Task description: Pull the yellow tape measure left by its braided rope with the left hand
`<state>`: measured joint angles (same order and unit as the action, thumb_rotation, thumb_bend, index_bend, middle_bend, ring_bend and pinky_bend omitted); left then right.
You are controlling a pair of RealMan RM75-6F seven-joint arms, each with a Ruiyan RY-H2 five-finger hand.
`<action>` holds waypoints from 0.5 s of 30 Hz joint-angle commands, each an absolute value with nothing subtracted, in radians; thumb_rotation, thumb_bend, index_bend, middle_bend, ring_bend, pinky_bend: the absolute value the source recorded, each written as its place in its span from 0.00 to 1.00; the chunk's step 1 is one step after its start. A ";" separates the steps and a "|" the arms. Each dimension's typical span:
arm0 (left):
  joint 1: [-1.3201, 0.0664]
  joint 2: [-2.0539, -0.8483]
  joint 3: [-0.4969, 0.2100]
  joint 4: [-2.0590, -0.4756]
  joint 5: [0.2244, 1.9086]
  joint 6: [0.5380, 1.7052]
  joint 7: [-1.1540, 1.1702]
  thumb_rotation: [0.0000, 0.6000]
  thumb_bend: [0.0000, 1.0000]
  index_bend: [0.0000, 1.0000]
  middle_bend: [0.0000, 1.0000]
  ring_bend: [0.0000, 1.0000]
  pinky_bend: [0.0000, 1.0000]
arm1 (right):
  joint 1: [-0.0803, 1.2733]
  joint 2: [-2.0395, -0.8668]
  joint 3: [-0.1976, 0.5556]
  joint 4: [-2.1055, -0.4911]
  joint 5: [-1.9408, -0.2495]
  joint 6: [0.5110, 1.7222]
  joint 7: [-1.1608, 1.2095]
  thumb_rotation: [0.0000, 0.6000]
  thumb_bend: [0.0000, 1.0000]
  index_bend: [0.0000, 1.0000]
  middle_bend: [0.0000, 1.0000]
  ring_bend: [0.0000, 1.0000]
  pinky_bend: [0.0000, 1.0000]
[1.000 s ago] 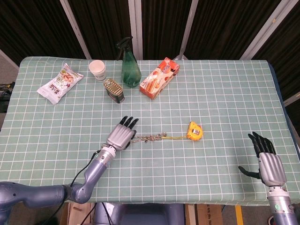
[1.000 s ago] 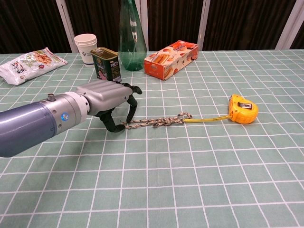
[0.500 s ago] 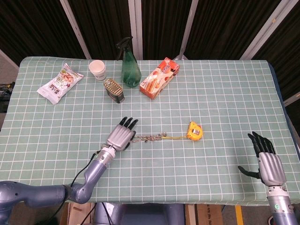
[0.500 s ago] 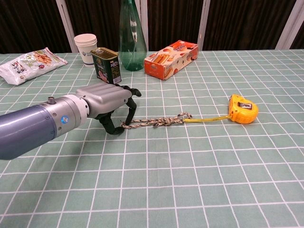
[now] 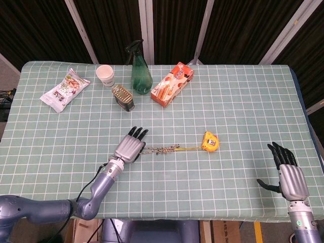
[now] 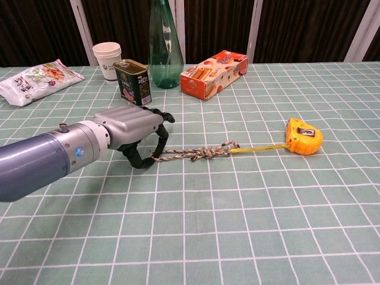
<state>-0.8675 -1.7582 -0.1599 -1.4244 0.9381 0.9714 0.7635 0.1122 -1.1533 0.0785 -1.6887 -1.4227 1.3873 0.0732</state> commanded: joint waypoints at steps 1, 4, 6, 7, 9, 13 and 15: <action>-0.867 -1.758 -0.157 -1.424 0.939 0.974 0.761 1.00 0.54 0.59 0.04 0.00 0.07 | 0.112 -1.153 0.079 -1.689 -1.423 1.388 0.073 1.00 0.17 0.00 0.00 0.00 0.00; -0.866 -1.754 -0.155 -1.427 0.941 0.979 0.756 1.00 0.54 0.59 0.05 0.00 0.07 | 0.112 -1.153 0.079 -1.690 -1.423 1.389 0.073 1.00 0.17 0.00 0.00 0.00 0.00; -0.865 -1.751 -0.155 -1.433 0.944 0.983 0.752 1.00 0.54 0.59 0.05 0.00 0.07 | 0.112 -1.152 0.079 -1.689 -1.423 1.389 0.073 1.00 0.17 0.00 0.00 0.00 0.00; -0.864 -1.746 -0.156 -1.440 0.949 0.989 0.748 1.00 0.54 0.59 0.05 0.00 0.07 | 0.112 -1.152 0.079 -1.690 -1.423 1.389 0.073 1.00 0.17 0.00 0.00 0.00 0.00; -0.862 -1.737 -0.160 -1.455 0.962 1.000 0.740 1.00 0.54 0.59 0.05 0.00 0.07 | 0.112 -1.152 0.079 -1.690 -1.423 1.389 0.073 1.00 0.17 0.00 0.00 0.00 0.00; -0.854 -1.705 -0.167 -1.499 0.993 1.031 0.724 1.00 0.54 0.59 0.05 0.00 0.07 | 0.112 -1.151 0.080 -1.688 -1.422 1.389 0.073 1.00 0.17 0.00 0.00 0.00 0.00; -0.846 -1.684 -0.169 -1.527 1.006 1.047 0.716 1.00 0.54 0.59 0.05 0.00 0.07 | 0.112 -1.151 0.080 -1.688 -1.421 1.388 0.073 1.00 0.17 0.00 0.00 0.00 0.00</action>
<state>-0.8532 -1.7016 -0.1654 -1.5066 0.9924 1.0320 0.7248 0.1124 -1.1513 0.0800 -1.6884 -1.4215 1.3884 0.0728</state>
